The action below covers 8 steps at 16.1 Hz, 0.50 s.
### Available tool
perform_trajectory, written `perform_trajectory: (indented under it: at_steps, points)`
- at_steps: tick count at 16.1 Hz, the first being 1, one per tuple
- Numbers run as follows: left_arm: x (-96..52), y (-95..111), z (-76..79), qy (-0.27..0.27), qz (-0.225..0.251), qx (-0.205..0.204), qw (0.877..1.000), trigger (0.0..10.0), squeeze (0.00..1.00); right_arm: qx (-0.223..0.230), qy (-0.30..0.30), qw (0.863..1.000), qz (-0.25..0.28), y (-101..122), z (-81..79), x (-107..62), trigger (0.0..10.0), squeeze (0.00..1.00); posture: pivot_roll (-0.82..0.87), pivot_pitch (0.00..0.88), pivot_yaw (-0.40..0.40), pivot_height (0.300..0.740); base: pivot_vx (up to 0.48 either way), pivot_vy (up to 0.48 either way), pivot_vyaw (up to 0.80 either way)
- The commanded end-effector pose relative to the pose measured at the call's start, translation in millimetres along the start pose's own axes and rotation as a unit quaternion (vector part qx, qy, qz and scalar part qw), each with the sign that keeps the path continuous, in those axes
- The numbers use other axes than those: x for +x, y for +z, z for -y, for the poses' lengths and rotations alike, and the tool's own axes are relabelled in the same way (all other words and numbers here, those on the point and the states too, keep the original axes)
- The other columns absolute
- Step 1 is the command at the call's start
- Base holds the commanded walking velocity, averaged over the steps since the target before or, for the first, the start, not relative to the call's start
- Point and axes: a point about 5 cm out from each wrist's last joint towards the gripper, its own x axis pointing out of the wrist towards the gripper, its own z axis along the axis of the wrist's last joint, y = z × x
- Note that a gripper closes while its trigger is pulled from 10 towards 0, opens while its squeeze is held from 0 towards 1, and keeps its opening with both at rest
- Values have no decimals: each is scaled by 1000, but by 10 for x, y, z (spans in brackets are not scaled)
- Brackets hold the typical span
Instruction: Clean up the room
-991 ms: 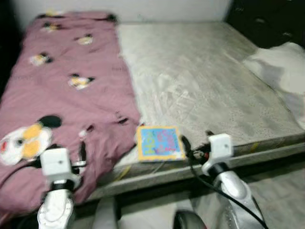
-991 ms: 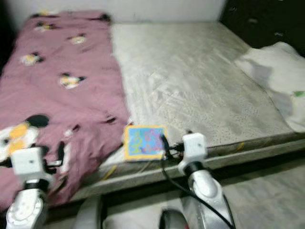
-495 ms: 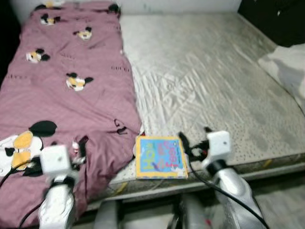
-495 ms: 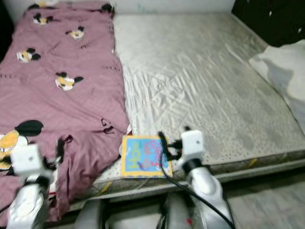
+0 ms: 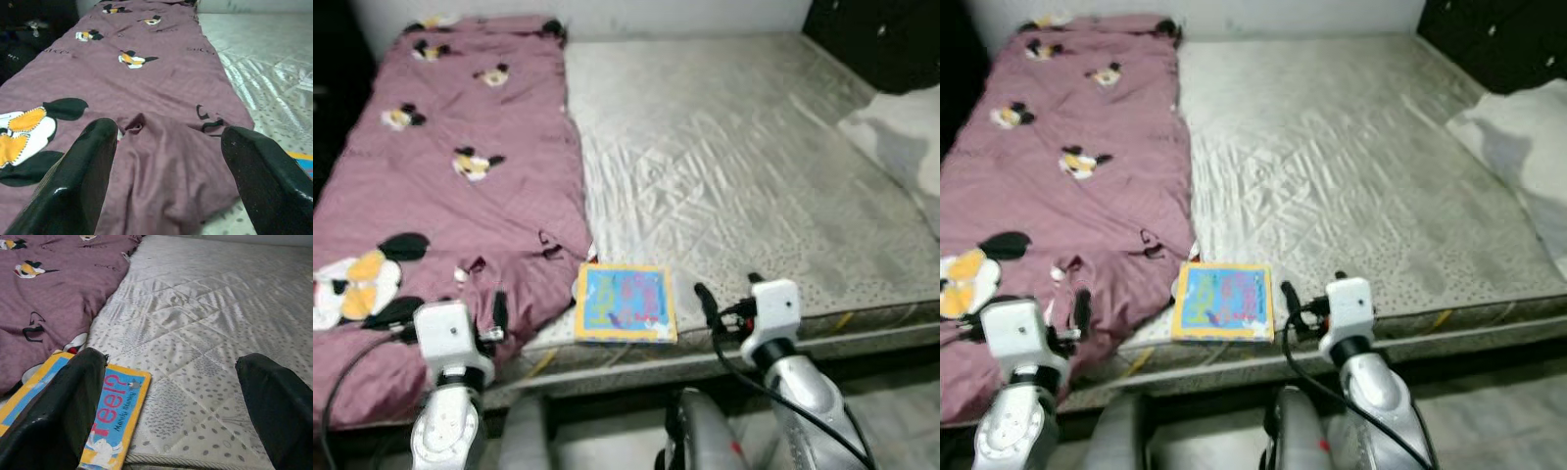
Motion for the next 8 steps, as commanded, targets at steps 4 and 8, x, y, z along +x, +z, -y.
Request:
perform_trajectory:
  at_steps: [4,8]
  points:
    - [13,9,-30,7,-2,2,1000,10000,0,1,11,1000,0,-10,-36,-2,10000,0,41,116,-41,608,0,0,0]
    - [43,-79,-67,18,-28,-15,999,10000,0,1,17,1000,-1,-18,-44,1,10000,0,41,110,-42,568,0,0,0]
